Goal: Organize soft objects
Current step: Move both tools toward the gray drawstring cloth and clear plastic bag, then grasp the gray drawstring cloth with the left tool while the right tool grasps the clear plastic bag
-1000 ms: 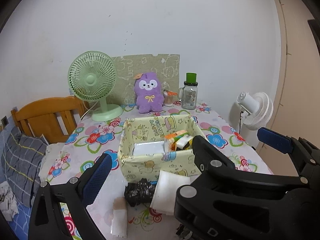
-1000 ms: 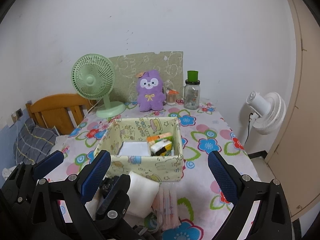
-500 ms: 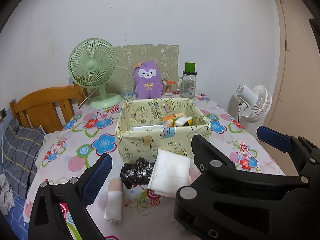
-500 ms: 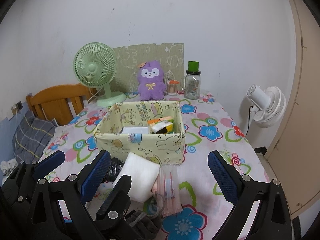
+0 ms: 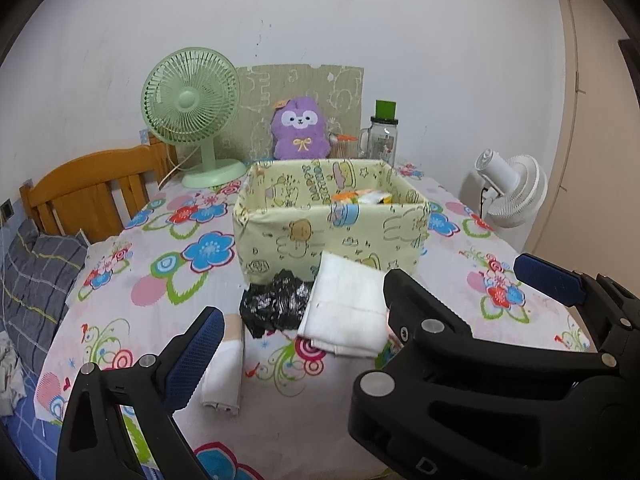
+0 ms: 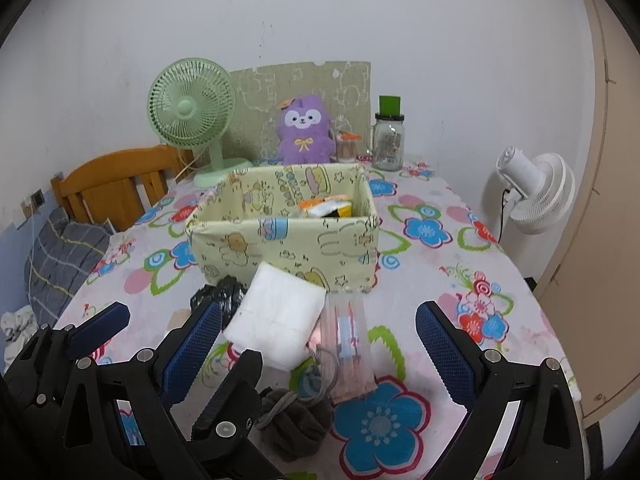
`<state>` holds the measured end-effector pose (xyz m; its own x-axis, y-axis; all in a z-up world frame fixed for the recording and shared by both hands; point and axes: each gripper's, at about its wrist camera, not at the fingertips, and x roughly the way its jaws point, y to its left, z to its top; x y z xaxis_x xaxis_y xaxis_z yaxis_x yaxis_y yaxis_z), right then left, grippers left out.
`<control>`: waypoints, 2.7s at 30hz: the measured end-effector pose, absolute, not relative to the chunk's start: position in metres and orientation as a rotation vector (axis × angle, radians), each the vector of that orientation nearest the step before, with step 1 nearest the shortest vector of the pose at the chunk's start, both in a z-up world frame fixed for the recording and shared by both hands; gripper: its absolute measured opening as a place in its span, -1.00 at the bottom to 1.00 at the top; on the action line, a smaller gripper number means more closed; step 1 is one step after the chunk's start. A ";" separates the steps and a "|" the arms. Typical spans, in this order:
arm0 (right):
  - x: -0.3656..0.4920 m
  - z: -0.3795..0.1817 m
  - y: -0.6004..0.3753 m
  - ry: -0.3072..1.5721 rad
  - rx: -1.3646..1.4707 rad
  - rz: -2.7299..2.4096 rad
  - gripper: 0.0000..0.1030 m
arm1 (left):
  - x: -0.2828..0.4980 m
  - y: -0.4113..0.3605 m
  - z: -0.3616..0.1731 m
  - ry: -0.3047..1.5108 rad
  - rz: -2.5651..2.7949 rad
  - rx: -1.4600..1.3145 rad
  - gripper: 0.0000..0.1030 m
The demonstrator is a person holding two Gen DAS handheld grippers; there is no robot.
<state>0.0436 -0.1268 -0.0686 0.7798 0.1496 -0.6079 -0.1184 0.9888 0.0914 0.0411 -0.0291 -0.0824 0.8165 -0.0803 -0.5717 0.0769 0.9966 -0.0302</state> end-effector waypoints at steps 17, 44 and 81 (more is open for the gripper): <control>0.038 -0.106 -0.119 0.715 0.041 0.122 0.93 | 0.036 -0.021 -0.120 0.657 -0.077 -0.011 0.96; 0.042 -0.113 -0.129 0.759 0.077 0.102 0.90 | 0.040 -0.028 -0.125 0.683 -0.094 -0.041 0.93; 0.056 -0.136 -0.167 0.792 0.147 0.116 0.72 | 0.052 -0.065 -0.136 0.731 -0.121 -0.010 0.18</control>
